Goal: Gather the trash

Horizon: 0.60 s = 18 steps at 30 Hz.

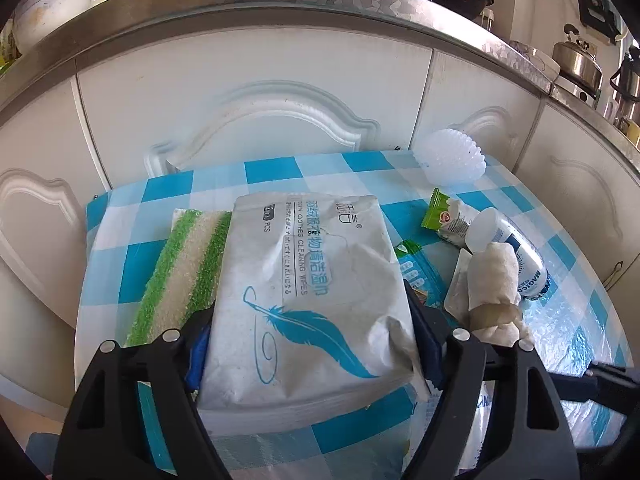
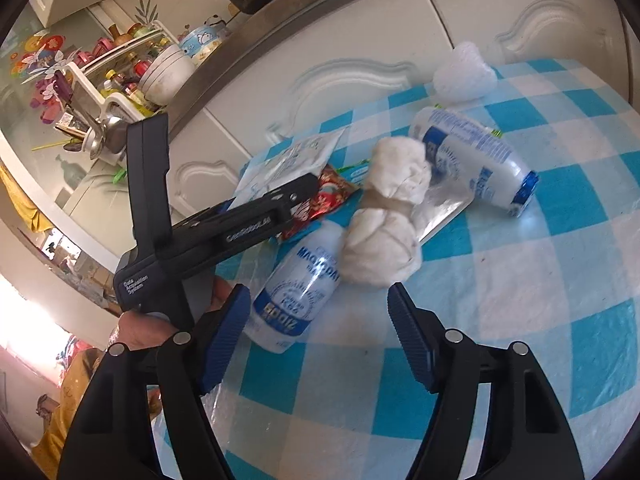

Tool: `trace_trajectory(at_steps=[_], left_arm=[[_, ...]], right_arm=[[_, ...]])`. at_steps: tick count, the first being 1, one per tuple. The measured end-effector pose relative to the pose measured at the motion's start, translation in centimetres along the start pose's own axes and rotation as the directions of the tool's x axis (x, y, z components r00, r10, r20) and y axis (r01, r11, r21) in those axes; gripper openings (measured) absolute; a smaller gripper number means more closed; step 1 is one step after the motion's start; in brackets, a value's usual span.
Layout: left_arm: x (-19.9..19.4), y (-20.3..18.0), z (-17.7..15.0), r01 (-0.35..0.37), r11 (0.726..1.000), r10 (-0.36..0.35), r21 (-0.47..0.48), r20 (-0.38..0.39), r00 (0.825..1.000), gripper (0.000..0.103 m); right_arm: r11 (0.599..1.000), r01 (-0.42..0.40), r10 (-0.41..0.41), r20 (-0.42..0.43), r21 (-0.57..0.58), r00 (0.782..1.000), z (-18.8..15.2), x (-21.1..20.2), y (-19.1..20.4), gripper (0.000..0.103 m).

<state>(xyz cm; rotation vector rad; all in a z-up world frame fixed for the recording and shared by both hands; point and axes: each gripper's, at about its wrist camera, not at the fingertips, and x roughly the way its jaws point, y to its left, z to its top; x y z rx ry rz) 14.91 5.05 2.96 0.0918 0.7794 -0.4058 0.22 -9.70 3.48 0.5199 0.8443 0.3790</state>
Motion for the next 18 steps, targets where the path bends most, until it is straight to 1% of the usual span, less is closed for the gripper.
trace_trajectory(at_steps=[3,7,15,17,18], left_arm=[[-0.6,0.1,0.0,0.007,1.000,-0.007,-0.011,0.020,1.000,0.078],[-1.6,0.2,0.2,0.016,1.000,-0.015,-0.027,0.042,0.999,0.078],[-4.7,0.8,0.3,0.021,0.998,-0.016,-0.053,0.093,0.996,0.078],[-5.6,1.1,0.1,0.018,0.998,-0.011,-0.066,0.110,0.994,0.078],[-6.1,1.3,-0.1,0.018,0.997,-0.009,-0.072,0.117,0.993,0.078]], right_arm=[[1.000,0.013,-0.013,-0.013,-0.001,1.000,-0.6,0.8,0.8,0.069],[0.999,0.002,0.000,-0.037,0.040,0.999,-0.8,2.0,0.6,0.069],[0.997,0.049,-0.049,-0.011,0.054,0.999,-0.3,3.5,1.3,0.069],[0.996,0.056,-0.056,-0.001,0.062,0.998,-0.1,3.7,1.3,0.068],[0.996,0.061,-0.062,0.000,0.063,0.998,-0.1,3.8,1.3,0.064]])
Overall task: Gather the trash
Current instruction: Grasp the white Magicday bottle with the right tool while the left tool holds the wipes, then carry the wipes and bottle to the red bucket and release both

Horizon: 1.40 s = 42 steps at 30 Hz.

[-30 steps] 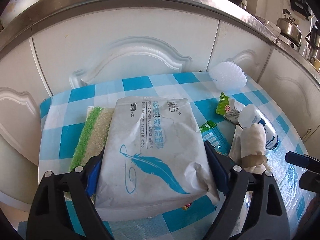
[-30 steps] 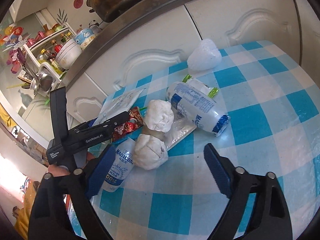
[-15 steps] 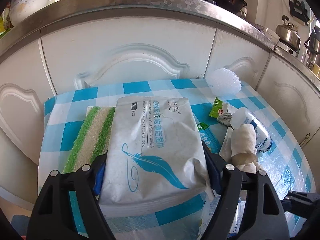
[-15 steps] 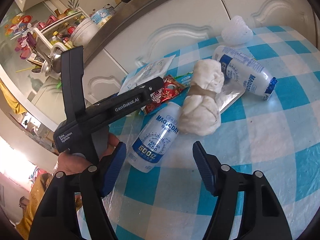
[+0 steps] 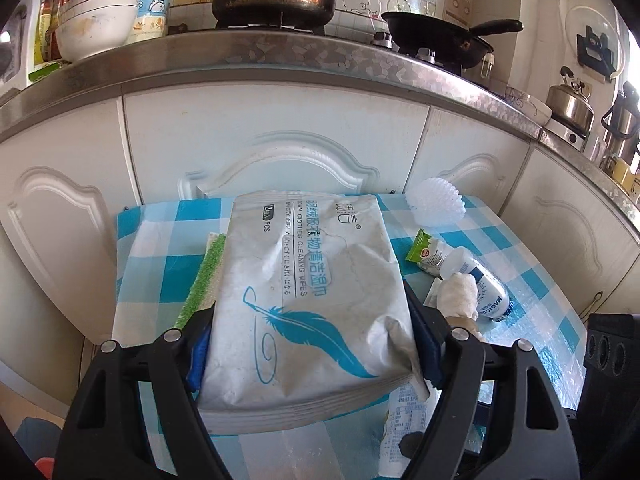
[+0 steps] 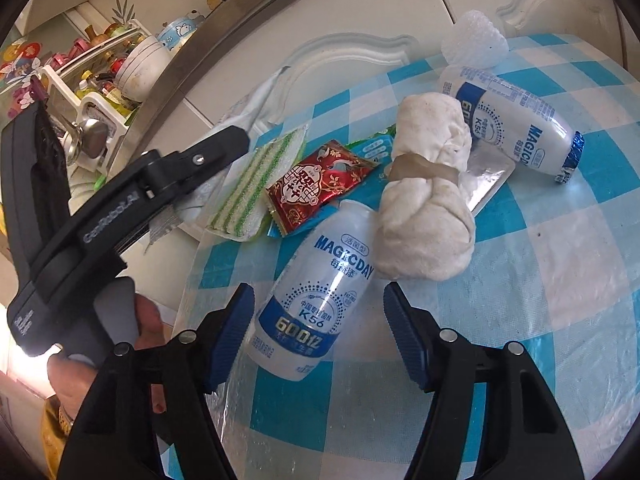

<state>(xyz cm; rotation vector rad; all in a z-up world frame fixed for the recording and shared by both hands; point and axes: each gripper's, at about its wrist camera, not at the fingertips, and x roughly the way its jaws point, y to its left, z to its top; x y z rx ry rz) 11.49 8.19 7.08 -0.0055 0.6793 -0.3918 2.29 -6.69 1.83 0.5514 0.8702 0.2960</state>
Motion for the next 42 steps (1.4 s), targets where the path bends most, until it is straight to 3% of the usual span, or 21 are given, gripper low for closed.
trace_trajectory(at_steps=[2,4,10,19,42], left_arm=[[-0.8,0.3,-0.2,-0.005,1.000,0.005,-0.009,0.008,1.000,0.078],[-1.5,0.5,-0.6,-0.010,1.000,0.011,-0.015,0.014,1.000,0.078],[-3.3,1.3,-2.4,-0.028,0.998,0.029,-0.063,0.016,0.999,0.078],[-7.2,1.9,-6.4,-0.051,0.991,0.054,-0.121,0.020,0.998,0.078],[-19.4,7.3,-16.4,-0.164,0.947,0.173,-0.275,0.009,0.985,0.078]], right_arm=[[1.000,0.007,-0.007,0.000,0.001,1.000,0.1,0.2,0.1,0.061],[1.000,0.017,-0.017,0.000,-0.001,1.000,0.0,0.2,0.1,0.050],[0.999,0.036,-0.036,0.010,-0.016,0.999,-0.4,-0.2,-0.2,0.047],[0.998,0.031,-0.030,0.012,-0.054,0.999,-2.3,-2.5,-0.6,0.046],[0.962,0.080,-0.081,0.007,-0.260,0.997,-9.2,-7.5,5.4,0.046]])
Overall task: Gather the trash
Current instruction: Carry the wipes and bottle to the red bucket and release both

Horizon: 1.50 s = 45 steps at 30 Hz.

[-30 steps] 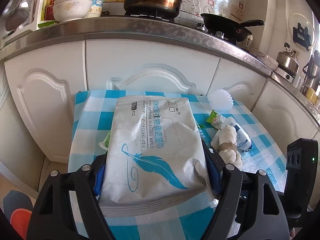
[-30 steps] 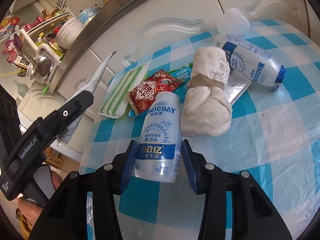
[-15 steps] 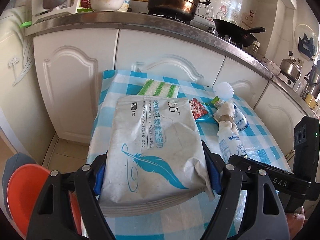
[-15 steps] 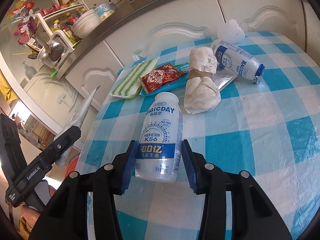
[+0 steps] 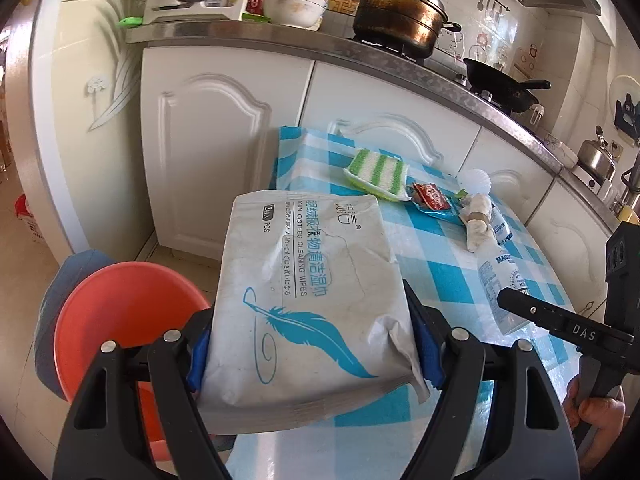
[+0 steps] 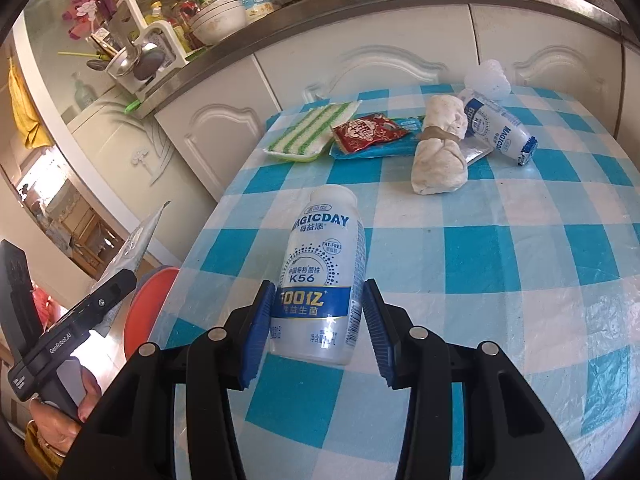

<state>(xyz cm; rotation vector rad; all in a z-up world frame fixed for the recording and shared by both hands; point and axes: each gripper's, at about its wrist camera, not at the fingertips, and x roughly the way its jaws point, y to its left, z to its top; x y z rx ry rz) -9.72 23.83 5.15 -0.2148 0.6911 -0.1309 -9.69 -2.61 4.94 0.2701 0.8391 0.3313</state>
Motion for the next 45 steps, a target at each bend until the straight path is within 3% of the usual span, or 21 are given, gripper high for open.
trace_trajectory(at_steps=[13,22,28,34,45], left_arm=[[-4.1,9.6,-2.8,-0.154,0.979,0.155,-0.135,-0.009,0.988,0.078],[-4.7,14.3,-3.7,-0.228,0.950,0.227,-0.212,-0.032,0.973,0.078],[-3.6,15.8,-4.3,-0.249,0.939,0.240,-0.236,-0.067,0.968,0.078],[-2.3,16.7,-4.9,-0.277,0.929,0.260,-0.245,-0.097,0.961,0.078],[0.6,17.1,-5.8,-0.307,0.928,0.279,-0.212,-0.152,0.948,0.079]], right_arm=[[0.979,-0.103,0.093,-0.068,-0.174,0.993,-0.3,0.4,9.5,0.046],[0.920,-0.195,0.159,-0.130,-0.340,0.979,0.0,2.5,18.3,0.047],[0.878,-0.246,0.169,-0.216,-0.410,0.962,-0.7,6.0,22.7,0.047],[0.852,-0.278,0.161,-0.283,-0.444,0.946,-2.0,9.5,24.9,0.047],[0.846,-0.292,0.121,-0.373,-0.447,0.920,-2.9,14.4,25.1,0.048]])
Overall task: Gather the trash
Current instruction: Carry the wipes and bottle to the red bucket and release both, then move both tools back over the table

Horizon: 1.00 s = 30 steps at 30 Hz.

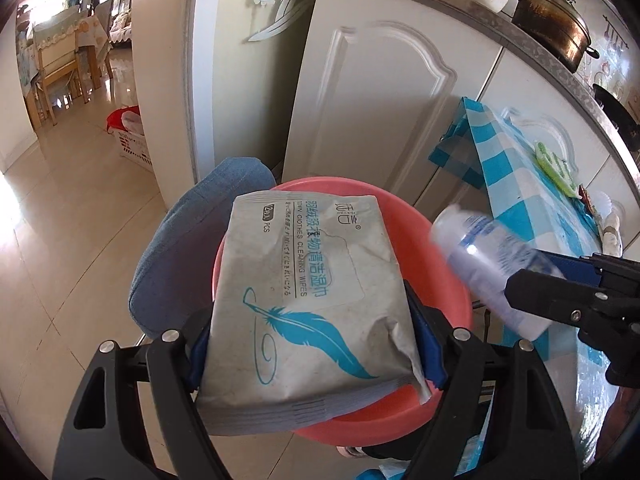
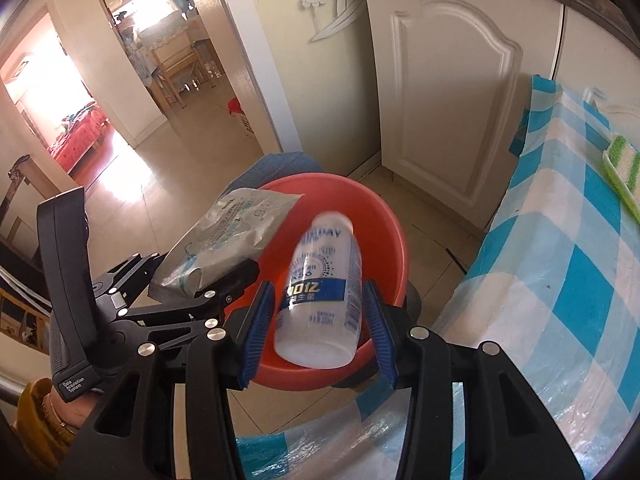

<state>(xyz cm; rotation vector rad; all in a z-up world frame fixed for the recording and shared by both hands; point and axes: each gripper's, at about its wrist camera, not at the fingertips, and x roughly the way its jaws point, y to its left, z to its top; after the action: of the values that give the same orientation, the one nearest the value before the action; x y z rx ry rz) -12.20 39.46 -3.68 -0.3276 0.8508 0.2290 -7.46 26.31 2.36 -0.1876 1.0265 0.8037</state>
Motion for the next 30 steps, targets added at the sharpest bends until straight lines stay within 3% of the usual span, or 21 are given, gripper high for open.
trace_trajectory(at_steps=[3,13,20,30], left_arm=[[0.7,-0.4,-0.3,-0.010,1.000,0.011,0.023,-0.018,1.000,0.084],[-0.7,-0.5,-0.5,-0.035,0.999,0.035,0.036,0.009,0.999,0.092],[-3.5,-1.0,-0.3,-0.003,1.000,0.002,0.010,0.055,0.998,0.092],[-6.1,-5.6,1.2,0.075,0.996,-0.079,0.057,0.076,0.994,0.092]], right_arm=[[1.000,-0.009,0.008,0.025,0.028,1.000,-0.1,-0.3,-0.4,0.069],[0.981,-0.095,0.060,0.208,0.167,0.976,-2.0,-6.4,-4.1,0.089],[0.962,-0.125,0.040,0.328,0.244,0.944,-5.0,-10.4,-6.8,0.089],[0.948,-0.082,-0.053,0.406,0.307,0.912,-8.7,-13.4,-10.6,0.092]])
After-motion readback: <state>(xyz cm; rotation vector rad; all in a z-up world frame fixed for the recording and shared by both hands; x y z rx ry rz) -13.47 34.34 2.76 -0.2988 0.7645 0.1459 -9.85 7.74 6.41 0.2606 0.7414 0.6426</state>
